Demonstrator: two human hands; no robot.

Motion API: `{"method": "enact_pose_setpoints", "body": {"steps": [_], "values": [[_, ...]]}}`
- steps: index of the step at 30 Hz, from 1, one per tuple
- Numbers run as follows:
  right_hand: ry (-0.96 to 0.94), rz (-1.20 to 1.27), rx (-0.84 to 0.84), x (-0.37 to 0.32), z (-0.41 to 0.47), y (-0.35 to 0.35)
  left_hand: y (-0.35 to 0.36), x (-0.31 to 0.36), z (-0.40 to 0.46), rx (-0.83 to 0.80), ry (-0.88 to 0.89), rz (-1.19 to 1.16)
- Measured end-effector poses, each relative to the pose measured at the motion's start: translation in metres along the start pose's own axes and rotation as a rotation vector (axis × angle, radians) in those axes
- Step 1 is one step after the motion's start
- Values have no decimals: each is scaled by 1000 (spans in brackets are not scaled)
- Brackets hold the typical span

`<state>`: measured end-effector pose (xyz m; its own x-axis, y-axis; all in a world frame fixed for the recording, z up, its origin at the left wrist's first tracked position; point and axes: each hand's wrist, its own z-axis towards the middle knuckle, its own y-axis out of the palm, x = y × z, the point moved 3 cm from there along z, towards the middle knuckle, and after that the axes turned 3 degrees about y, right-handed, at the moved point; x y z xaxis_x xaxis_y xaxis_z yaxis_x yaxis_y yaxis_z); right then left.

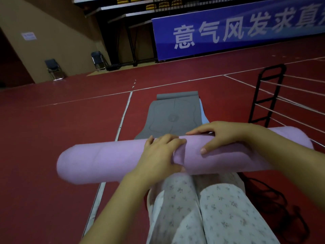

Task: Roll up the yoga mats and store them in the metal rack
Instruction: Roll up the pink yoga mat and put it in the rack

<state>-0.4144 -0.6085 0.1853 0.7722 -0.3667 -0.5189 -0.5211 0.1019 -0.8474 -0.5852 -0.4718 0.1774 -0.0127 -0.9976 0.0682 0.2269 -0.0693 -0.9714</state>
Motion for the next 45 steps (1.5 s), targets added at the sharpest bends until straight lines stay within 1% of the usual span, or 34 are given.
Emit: {"method": "enact_pose_setpoints", "body": {"steps": [2, 5, 9, 11, 16, 20, 22, 25, 26, 30, 33, 35, 38, 42, 45], "values": [[-9, 24, 34, -1, 2, -2, -3, -5, 8, -37, -8, -43], [-50, 40, 166, -2, -2, -3, -6, -11, 17, -70, -8, -98], [-234, -212, 363, -9, -15, 2, -4, -24, 26, -111, -24, -181], [-268, -348, 403, -11, -22, 9, -4, -28, 32, -126, -21, -200], [-135, -453, 399, -10, -22, 30, -9, -37, 48, -205, -44, -291], [-58, -427, 400, -10, -12, 28, -10, -44, 52, -242, -57, -316], [-42, -415, 377, -8, -8, 24, -9, -43, 51, -204, -39, -234], [-27, -376, 342, -2, -4, 20, -8, -35, 43, -57, 40, -73], [-24, -363, 329, -1, -2, 19, -6, -32, 39, -31, 52, -23], [-7, -374, 298, -5, 2, 17, 11, -28, 29, -50, 50, 164], [53, -534, 261, -15, 5, 27, 23, -26, 28, -65, 33, 302], [103, -631, 234, -20, 8, 34, 24, -26, 29, -59, 34, 318], [141, -706, 214, -22, 14, 39, 24, -28, 31, -61, 31, 300], [122, -705, 251, -22, 15, 34, 21, -32, 34, -37, 42, 264], [93, -752, 288, -29, 11, 25, 10, -33, 34, 23, 62, 265]]}}
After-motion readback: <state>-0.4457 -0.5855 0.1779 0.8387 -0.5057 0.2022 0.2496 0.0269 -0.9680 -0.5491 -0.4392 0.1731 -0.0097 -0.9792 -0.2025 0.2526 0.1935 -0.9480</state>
